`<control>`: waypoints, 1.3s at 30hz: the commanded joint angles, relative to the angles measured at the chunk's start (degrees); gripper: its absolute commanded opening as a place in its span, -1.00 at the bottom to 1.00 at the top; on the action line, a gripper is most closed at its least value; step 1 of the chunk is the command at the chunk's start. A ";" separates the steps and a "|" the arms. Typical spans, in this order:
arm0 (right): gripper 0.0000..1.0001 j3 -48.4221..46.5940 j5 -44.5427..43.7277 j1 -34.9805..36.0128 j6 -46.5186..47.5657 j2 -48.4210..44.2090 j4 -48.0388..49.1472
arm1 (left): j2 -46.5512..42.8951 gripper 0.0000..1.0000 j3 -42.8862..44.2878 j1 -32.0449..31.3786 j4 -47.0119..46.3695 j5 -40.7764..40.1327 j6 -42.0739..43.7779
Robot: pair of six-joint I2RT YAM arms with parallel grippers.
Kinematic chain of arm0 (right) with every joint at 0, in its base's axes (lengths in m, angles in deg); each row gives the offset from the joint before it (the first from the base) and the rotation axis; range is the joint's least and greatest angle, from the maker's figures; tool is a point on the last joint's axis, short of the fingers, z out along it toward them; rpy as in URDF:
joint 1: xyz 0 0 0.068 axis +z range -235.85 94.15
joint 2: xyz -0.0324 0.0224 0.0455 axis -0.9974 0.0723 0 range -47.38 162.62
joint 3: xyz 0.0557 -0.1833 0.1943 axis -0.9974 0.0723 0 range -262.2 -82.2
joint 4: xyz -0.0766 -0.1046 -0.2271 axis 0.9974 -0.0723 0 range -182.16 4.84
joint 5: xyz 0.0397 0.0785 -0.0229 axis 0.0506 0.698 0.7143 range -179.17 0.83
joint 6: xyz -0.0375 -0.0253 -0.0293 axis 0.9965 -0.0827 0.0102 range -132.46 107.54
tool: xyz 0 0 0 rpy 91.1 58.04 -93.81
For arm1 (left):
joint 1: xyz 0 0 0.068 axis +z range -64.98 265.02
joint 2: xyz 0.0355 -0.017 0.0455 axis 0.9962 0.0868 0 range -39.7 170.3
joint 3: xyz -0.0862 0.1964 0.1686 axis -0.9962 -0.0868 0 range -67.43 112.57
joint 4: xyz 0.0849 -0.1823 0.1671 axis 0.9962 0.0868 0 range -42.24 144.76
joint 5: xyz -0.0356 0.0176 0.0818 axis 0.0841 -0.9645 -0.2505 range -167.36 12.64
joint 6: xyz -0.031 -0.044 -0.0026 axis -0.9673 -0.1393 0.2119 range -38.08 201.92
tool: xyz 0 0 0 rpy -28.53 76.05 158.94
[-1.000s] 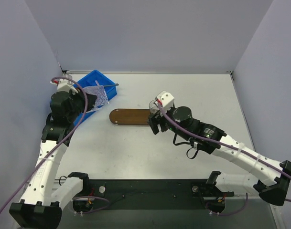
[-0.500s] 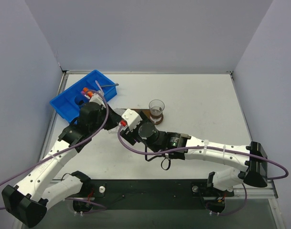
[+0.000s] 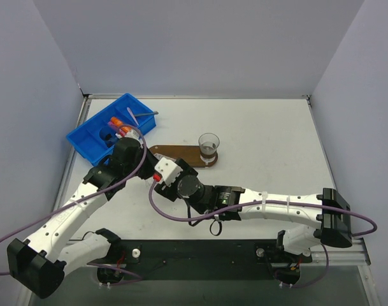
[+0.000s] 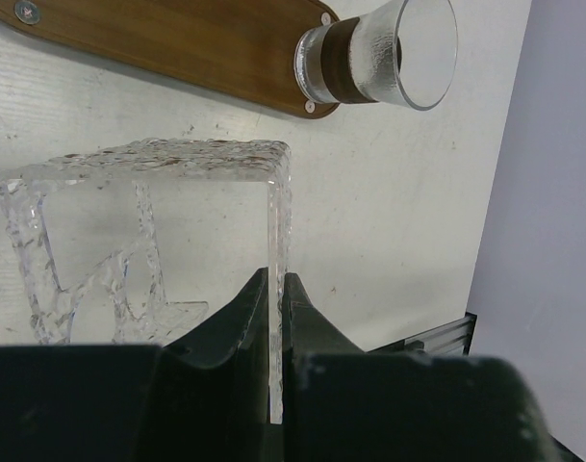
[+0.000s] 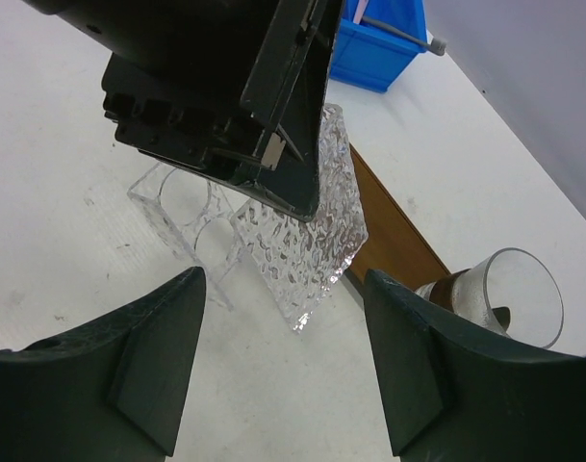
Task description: Prepare toiletry sets of a toothbrush and toothpaste on the tray
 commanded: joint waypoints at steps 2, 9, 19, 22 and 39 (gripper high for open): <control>0.22 0.31 -3.29 0.28 1.42 2.04 3.09 | -0.01 -1.00 3.23 -0.76 -0.80 1.34 -1.84; 0.18 1.45 -3.02 -0.33 0.72 3.97 3.97 | -0.45 -1.00 3.32 -0.76 -0.71 2.05 -2.02; -0.01 -0.92 -6.88 -2.01 4.41 10.30 5.99 | -0.10 -1.00 3.67 -0.76 0.00 3.10 -1.14; -0.03 -1.10 -9.95 -2.09 5.72 12.15 8.36 | 0.25 -1.00 3.41 -0.76 -0.35 3.71 -1.40; -1.00 -0.75 -15.50 -2.27 6.26 14.18 11.71 | 0.69 -0.82 2.96 -0.76 -3.08 4.24 -0.61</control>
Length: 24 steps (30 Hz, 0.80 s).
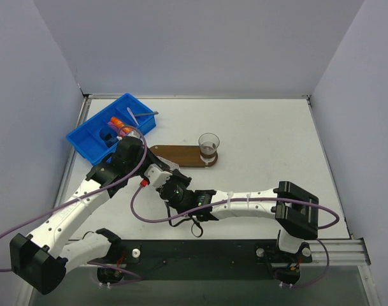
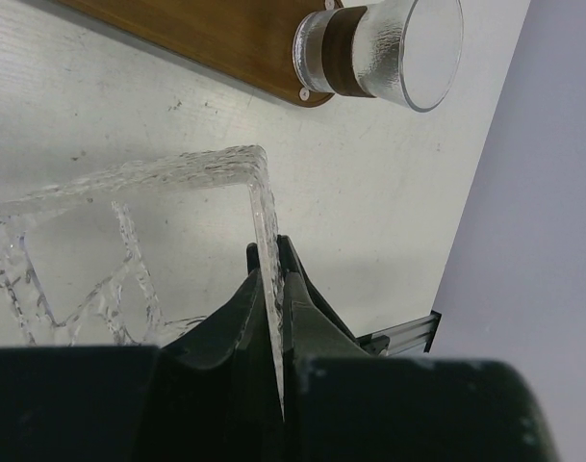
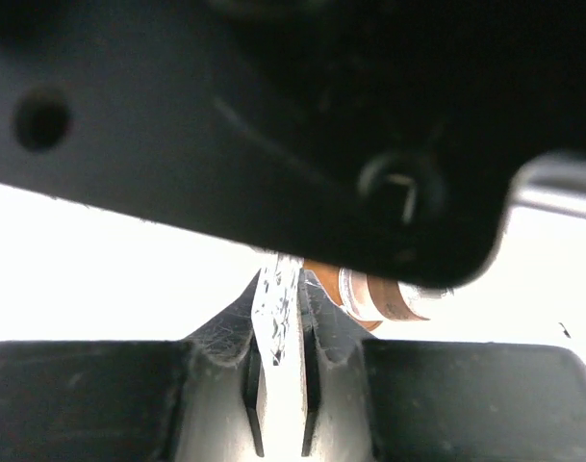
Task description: Prepare toiletry sets of a toothbrush and toothpaste on the tray
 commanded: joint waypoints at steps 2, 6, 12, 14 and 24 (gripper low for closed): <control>-1.00 -0.38 0.54 -1.53 -5.24 -2.85 1.94 | -1.78 -0.72 2.37 -0.46 -4.52 2.60 5.86; -1.00 1.12 2.82 -3.72 -10.94 -5.40 0.27 | -2.22 -0.48 2.73 -0.46 -3.56 2.17 6.65; -1.00 4.01 7.39 -6.54 -14.12 -9.71 0.17 | -2.48 -0.15 3.69 -0.46 -1.19 2.52 9.02; -1.00 4.46 8.18 -7.06 -13.69 -10.67 0.61 | -2.66 -0.08 4.13 -0.46 -0.75 2.34 9.98; -1.00 6.74 9.59 -7.68 -14.47 -11.91 1.67 | -3.19 0.10 4.84 -0.37 -1.10 2.52 11.22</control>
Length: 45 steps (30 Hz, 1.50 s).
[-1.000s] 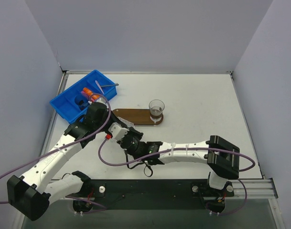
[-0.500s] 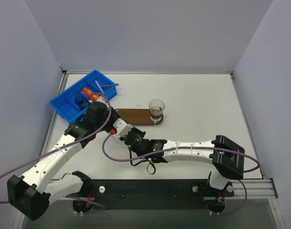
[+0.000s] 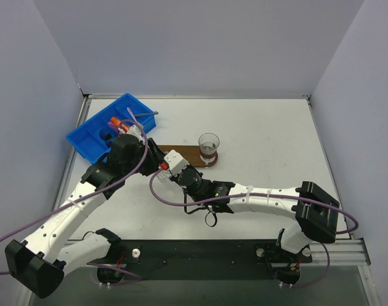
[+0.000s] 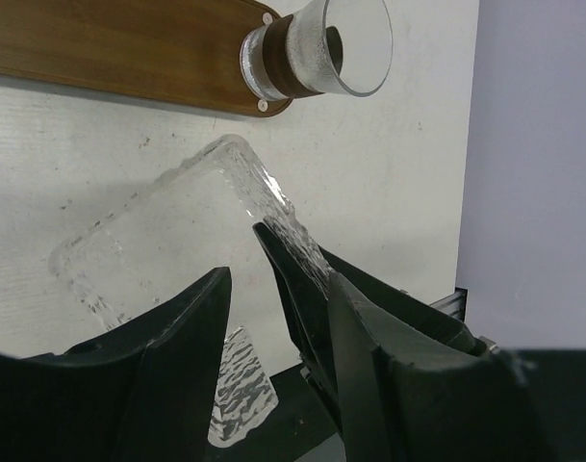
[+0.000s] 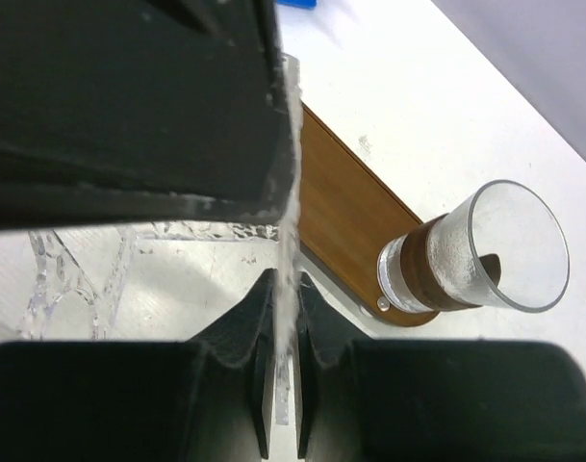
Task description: Prepare toiletry sets of a toothbrush and toothpaste on the tray
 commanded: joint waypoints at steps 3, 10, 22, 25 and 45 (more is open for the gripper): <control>-1.00 1.50 -1.75 -0.99 -2.76 -3.63 2.09 | -0.96 0.11 3.24 0.04 1.81 -0.04 3.16; -1.00 3.00 -1.05 -0.99 -3.64 -6.09 2.44 | -2.71 0.15 5.00 1.80 3.22 -4.70 5.18; -1.00 7.48 6.33 -3.63 -12.51 -14.96 2.44 | -11.31 0.45 1.49 13.40 -4.68 -0.07 13.61; -1.00 8.44 10.01 -5.21 -16.38 -17.95 2.09 | -15.26 0.46 -2.97 14.11 -11.27 6.24 18.79; -1.00 12.05 27.08 -14.18 -34.49 -31.31 4.90 | -14.06 0.53 -13.54 4.18 -33.16 28.43 27.24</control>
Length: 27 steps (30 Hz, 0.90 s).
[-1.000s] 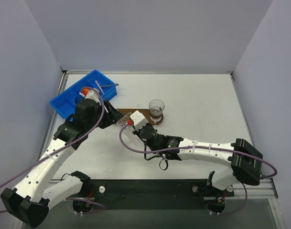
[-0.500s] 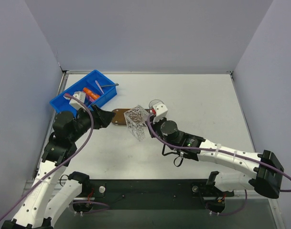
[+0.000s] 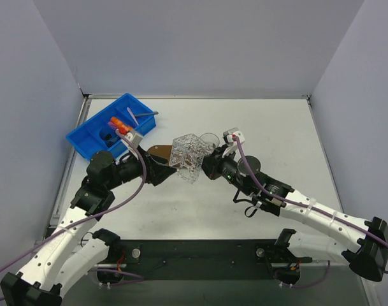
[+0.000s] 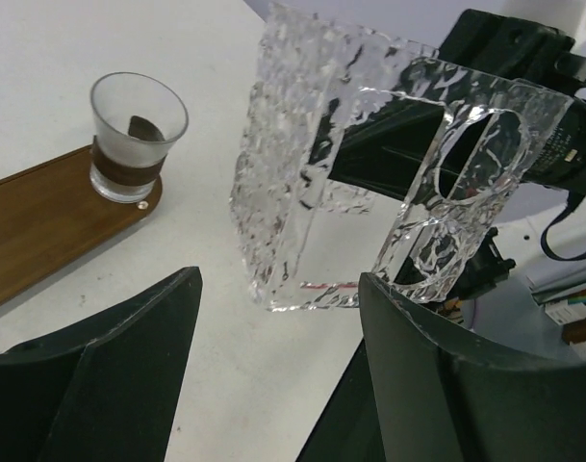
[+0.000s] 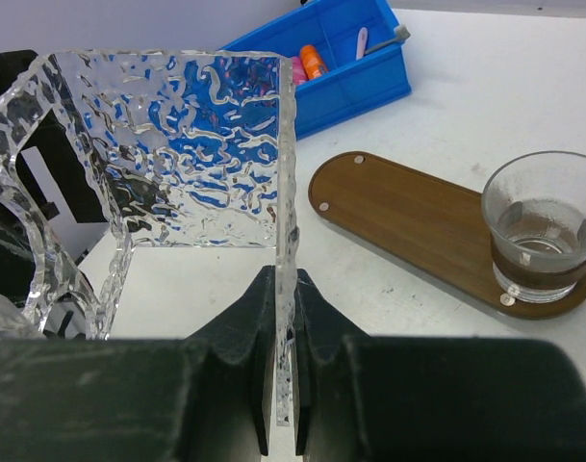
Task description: Prepare toiletry sets of a toothbrush and toothpaste on the tray
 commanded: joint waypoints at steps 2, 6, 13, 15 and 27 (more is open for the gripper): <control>-1.00 0.84 3.04 -0.69 -3.19 -2.05 4.57 | 2.63 0.53 1.30 -3.83 -6.33 0.80 3.18; -1.00 1.19 3.74 -0.78 -3.63 -2.31 4.75 | 3.60 0.48 1.47 -3.83 -6.07 -2.10 3.70; -1.00 1.45 4.53 -1.31 -3.98 -2.93 5.01 | 3.60 0.31 1.30 -3.83 -6.24 -6.50 4.23; -1.00 1.54 4.53 -1.22 -3.90 -2.75 5.01 | 4.38 0.28 1.30 -3.92 -7.03 -5.54 4.14; -1.00 1.72 4.36 -1.66 -5.74 -0.73 4.57 | 6.85 -0.24 3.32 -4.97 -5.45 -4.48 6.95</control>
